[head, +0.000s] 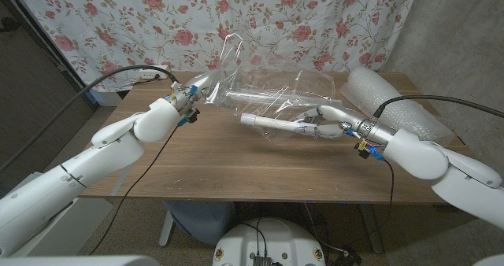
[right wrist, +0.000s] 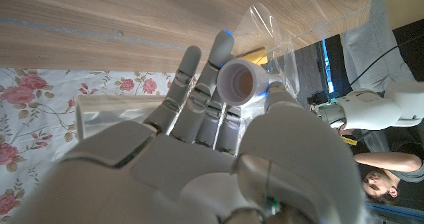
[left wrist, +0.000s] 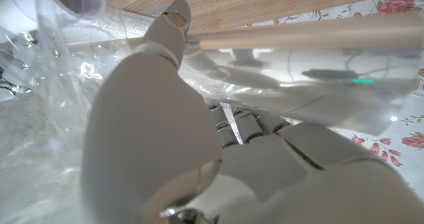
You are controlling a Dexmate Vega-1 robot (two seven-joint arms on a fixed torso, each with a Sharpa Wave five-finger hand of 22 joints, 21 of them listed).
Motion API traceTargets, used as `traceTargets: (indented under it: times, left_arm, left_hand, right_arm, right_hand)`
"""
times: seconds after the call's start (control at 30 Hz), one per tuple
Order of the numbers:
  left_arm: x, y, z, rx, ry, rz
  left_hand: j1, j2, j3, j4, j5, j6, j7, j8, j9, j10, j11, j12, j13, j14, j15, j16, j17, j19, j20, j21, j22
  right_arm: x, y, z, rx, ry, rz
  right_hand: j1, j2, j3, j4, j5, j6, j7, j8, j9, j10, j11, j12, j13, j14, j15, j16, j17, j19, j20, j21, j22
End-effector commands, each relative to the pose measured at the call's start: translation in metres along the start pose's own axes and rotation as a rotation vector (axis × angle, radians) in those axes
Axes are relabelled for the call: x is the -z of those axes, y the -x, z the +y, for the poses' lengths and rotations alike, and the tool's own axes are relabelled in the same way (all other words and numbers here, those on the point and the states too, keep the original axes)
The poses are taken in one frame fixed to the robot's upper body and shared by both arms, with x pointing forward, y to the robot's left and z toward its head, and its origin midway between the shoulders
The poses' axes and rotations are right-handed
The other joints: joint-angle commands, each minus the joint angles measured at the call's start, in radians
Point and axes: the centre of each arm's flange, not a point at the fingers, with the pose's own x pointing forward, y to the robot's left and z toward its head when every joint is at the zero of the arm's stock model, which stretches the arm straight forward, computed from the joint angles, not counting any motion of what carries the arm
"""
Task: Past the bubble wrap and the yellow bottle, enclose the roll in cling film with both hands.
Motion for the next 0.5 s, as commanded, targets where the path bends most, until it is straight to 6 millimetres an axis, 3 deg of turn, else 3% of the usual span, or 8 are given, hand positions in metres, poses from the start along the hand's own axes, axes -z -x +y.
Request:
traceTargets:
  times: [0.03,0.5]
  left_arm:
    - [0.0025,0.0069,0.0022,-0.034,0.037,0.006]
    - [0.0001,0.0099,0.0021,-0.088,0.068,-0.02]
  left_hand:
    - [0.112,0.16,0.127,0.119,0.006,0.01,0.0,0.112,-0.001,0.007,-0.006,0.006,0.004,0.012,-0.003,0.005,0.002,0.004,-0.003,0.002,0.005]
    - [0.111,0.159,0.129,0.118,0.008,0.012,0.0,0.116,-0.008,0.008,-0.006,0.009,0.003,0.01,-0.002,0.006,0.002,0.006,-0.003,0.001,0.004]
  right_arm:
    - [0.0119,0.0023,-0.0025,0.002,-0.006,0.027]
    - [0.0207,0.0033,-0.0046,-0.008,-0.011,0.037]
  right_hand:
    - [0.005,0.007,0.339,-0.039,0.004,0.056,-0.046,0.008,0.003,0.078,-0.07,0.001,0.003,-0.001,-0.031,0.003,0.002,0.005,-0.103,-0.001,-0.001]
    - [0.005,0.007,0.339,-0.04,0.005,0.059,-0.045,0.008,0.003,0.079,-0.069,-0.002,0.003,0.001,-0.031,0.005,0.002,0.006,-0.102,-0.002,-0.001]
